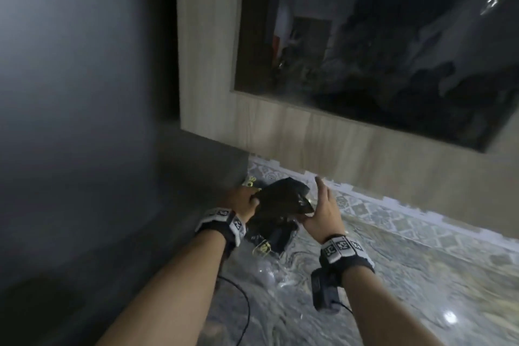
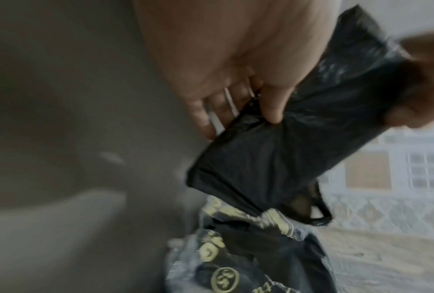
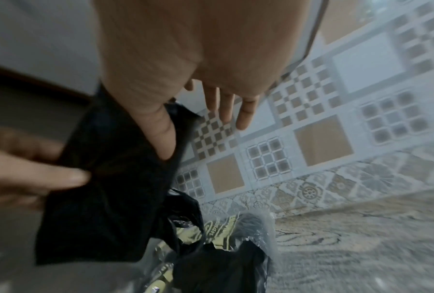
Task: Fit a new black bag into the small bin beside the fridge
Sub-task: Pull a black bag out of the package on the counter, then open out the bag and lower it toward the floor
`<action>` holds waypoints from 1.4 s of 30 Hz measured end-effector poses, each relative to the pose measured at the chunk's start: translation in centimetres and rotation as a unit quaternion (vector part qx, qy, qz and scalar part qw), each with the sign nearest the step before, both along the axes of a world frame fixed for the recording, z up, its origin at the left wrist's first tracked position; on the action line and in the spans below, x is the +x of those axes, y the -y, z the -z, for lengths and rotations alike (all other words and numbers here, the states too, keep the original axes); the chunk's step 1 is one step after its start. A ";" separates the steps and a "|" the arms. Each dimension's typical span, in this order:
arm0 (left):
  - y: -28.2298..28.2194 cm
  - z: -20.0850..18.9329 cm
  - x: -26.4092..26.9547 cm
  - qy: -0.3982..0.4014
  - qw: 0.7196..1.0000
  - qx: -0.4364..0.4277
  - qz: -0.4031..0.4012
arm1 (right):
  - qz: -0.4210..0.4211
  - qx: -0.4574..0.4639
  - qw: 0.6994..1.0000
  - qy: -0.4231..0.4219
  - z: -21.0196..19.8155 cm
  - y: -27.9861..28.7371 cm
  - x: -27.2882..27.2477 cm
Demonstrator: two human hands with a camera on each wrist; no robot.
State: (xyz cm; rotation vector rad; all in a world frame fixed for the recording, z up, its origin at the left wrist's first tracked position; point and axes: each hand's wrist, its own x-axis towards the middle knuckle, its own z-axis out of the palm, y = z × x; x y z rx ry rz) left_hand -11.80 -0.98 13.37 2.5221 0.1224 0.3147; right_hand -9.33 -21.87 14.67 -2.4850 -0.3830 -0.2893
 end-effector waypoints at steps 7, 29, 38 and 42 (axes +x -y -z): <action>-3.3 -7.9 -14.3 -0.056 0.987 -0.152 -0.015 | -0.109 0.066 0.984 -0.125 -5.2 -0.9 -11.7; -0.5 -11.2 -33.9 0.054 0.920 -0.238 -0.305 | -0.318 0.130 0.914 -0.217 -10.6 -8.1 -25.9; 2.6 -8.9 -36.5 0.115 0.882 -0.359 -0.284 | -0.419 0.104 0.865 -0.257 -9.9 -6.4 -29.3; 1.6 -8.4 -38.8 0.104 0.857 -0.409 -0.298 | -0.363 0.086 0.891 -0.259 -9.7 -5.5 -28.5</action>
